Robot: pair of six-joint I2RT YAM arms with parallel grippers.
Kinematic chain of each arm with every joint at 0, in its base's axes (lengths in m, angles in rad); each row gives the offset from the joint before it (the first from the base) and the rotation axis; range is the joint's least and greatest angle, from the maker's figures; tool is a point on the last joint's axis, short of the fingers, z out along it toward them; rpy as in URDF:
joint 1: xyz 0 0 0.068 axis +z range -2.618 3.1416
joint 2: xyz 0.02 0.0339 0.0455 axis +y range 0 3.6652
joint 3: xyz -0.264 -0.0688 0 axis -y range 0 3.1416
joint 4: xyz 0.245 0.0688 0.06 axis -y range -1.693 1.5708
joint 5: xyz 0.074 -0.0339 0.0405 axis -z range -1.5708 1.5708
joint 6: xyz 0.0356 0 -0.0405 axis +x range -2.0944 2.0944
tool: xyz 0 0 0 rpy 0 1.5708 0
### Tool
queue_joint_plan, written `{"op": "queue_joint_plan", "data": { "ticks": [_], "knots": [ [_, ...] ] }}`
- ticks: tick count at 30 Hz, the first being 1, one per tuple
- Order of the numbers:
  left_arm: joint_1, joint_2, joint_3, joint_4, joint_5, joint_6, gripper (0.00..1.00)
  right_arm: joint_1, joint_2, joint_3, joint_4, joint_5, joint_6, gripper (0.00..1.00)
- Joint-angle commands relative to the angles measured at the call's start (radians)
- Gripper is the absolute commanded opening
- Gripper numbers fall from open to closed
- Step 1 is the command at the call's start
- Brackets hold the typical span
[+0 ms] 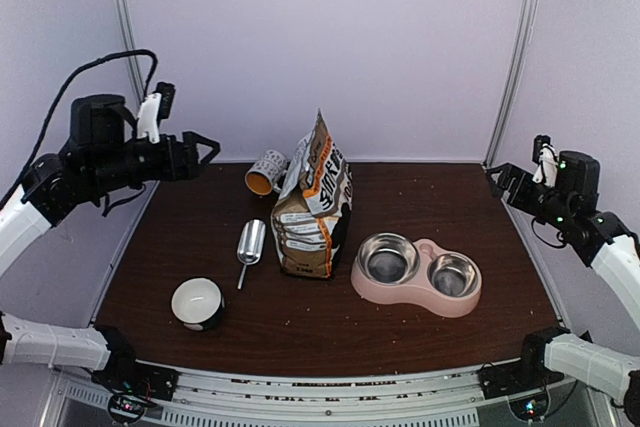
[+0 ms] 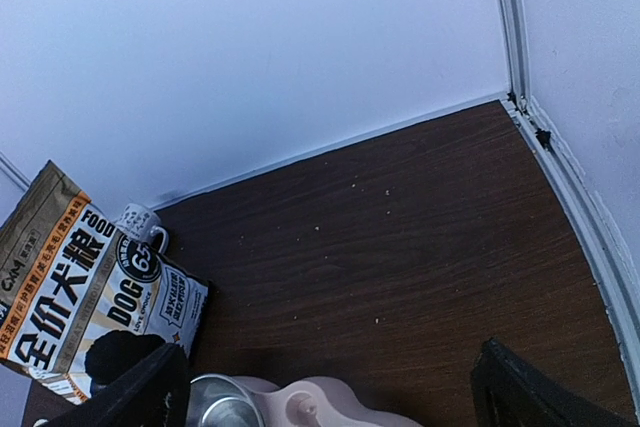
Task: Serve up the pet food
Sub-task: Adjust the pet food bag at the center of the board.
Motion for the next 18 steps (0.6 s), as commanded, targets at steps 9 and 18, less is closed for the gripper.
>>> {"op": "queue_joint_plan", "data": {
  "ticks": [9,18],
  "knots": [
    [-0.394,0.479,0.31,0.131,-0.061,-0.059,0.92,0.168,0.014,-0.006,-0.029,0.105,0.003,0.99],
    [-0.397,0.612,0.35,0.059,-0.077,-0.089,0.81,0.213,0.03,-0.006,-0.046,0.124,-0.018,1.0]
  ]
}}
